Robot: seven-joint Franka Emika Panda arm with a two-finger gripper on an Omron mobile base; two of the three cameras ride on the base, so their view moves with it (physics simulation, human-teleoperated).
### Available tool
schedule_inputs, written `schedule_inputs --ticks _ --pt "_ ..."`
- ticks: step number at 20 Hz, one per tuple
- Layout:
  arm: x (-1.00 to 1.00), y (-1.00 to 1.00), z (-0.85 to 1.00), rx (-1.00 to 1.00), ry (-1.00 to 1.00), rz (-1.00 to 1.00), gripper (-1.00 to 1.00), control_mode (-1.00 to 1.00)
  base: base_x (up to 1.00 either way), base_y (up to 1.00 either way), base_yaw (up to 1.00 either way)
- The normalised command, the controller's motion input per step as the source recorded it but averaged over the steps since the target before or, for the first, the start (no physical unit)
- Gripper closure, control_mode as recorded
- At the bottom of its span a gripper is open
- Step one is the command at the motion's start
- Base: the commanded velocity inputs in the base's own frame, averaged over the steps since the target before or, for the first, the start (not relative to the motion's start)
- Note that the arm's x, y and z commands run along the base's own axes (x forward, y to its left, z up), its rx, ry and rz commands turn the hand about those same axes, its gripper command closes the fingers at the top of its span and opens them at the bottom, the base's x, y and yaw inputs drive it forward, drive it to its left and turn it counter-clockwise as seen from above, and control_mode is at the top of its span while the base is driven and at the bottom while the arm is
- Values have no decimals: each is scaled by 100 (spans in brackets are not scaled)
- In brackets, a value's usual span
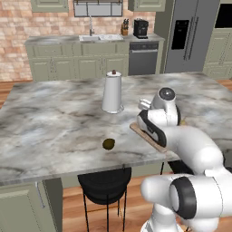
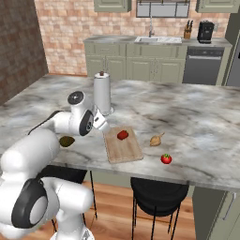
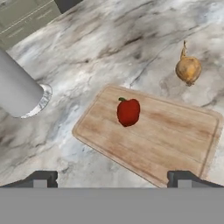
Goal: Place the avocado, onion, tomato, and bell pepper on the cutting board.
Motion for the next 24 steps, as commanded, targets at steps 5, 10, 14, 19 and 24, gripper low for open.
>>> schedule_inputs --ticks 5,10,14,19,24 --pt "-33 39 22 -7 0 6 -100 -100 0 0 0" --pt "-39 40 11 -6 0 10 -100 -100 0 0 0" --pt "-47 40 12 -4 0 8 -100 -100 0 0 0" --pt "-46 33 6 0 0 7 -100 -100 0 0 0" --pt "-35 29 1 0 0 7 -100 -100 0 0 0"
